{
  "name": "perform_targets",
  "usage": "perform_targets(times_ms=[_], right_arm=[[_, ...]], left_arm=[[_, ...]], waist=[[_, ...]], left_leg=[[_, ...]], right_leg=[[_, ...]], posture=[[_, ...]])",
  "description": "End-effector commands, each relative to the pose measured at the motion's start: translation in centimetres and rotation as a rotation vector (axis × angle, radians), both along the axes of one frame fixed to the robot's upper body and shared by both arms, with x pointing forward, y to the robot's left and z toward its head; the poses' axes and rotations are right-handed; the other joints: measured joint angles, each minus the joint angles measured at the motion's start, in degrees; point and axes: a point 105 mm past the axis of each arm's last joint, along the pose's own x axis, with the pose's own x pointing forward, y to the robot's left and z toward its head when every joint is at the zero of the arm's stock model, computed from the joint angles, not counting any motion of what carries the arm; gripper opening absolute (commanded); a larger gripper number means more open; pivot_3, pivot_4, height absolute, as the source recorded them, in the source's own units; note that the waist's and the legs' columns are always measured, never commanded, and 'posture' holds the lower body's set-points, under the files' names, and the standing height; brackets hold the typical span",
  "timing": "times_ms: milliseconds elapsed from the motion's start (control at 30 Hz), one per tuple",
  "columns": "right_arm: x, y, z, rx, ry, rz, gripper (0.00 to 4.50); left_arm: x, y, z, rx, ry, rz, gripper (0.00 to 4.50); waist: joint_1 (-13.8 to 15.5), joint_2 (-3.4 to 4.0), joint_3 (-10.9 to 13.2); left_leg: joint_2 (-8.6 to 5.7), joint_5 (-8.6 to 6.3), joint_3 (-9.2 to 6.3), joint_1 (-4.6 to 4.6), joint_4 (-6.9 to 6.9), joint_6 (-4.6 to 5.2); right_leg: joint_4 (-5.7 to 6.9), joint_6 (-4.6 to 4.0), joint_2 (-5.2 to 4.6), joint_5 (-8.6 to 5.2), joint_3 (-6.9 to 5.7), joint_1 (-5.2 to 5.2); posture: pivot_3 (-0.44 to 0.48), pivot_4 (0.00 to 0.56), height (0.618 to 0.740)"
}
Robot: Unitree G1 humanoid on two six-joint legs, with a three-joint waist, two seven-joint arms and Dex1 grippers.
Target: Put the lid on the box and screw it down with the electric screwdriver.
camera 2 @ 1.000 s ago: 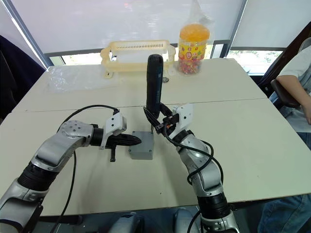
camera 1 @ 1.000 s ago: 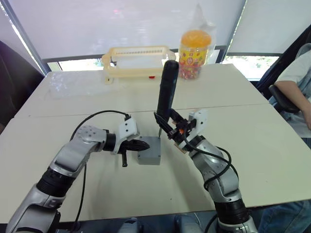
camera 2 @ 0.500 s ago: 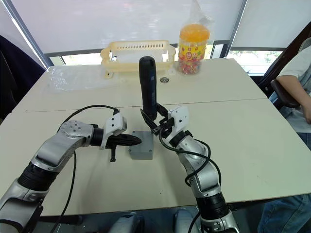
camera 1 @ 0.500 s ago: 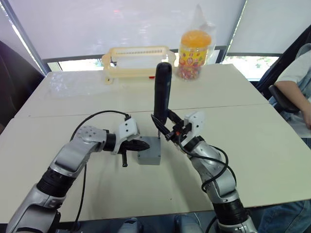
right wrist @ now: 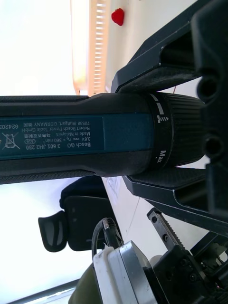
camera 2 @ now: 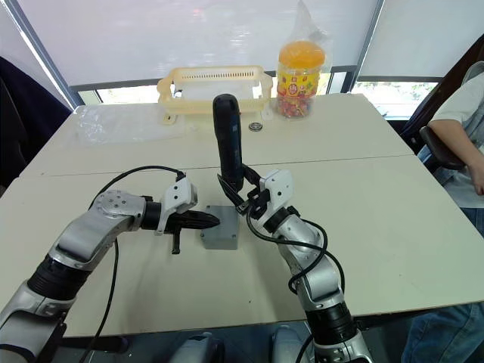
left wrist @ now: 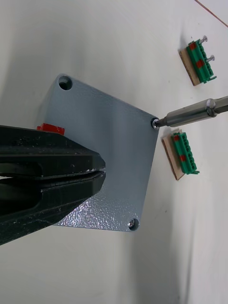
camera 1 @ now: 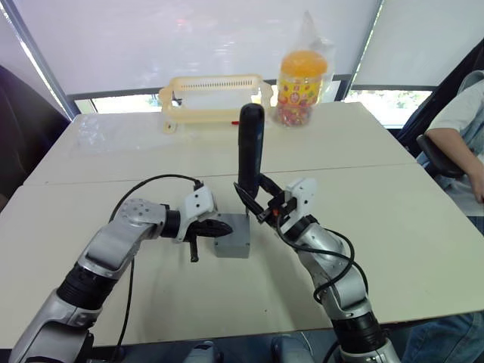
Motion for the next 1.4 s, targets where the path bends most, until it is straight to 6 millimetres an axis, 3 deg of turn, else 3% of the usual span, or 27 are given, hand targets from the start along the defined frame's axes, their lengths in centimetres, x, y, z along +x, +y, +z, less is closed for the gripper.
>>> perform_targets(times_ms=[33,533,1400], right_arm=[[0.3,-0.2,-1.0,-0.031,0.021,-0.016,1.77],[0.5,0.0,-1.7,-0.023,0.039,-0.024,1.77],[0.3,0.4,-4.6,-0.053,0.119,-0.005,1.77]], left_arm=[[-0.4,0.2,-0.9,0.022,0.029,0.004,0.00],[-0.4,0.1,-1.1,0.031,0.031,-0.001,0.00],[-0.4,0.2,-1.1,0.032,0.030,0.004,0.00]], waist=[[0.00,0.00,-0.01],[0.01,0.00,-0.12],[-0.01,0.00,-0.45]], left_leg=[[0.00,0.00,0.00,0.00,0.00,0.00],[0.00,0.00,0.00,0.02,0.00,0.00],[0.03,-0.01,-0.02,0.05,-0.01,0.01]], right_leg=[[0.00,0.00,0.00,0.00,0.00,0.00],[-0.02,0.00,0.00,0.00,0.00,0.03],[-0.06,-0.01,0.00,-0.01,-0.01,0.07]], posture=[[0.000,0.150,0.740],[0.000,0.150,0.740],[0.000,0.150,0.740]])
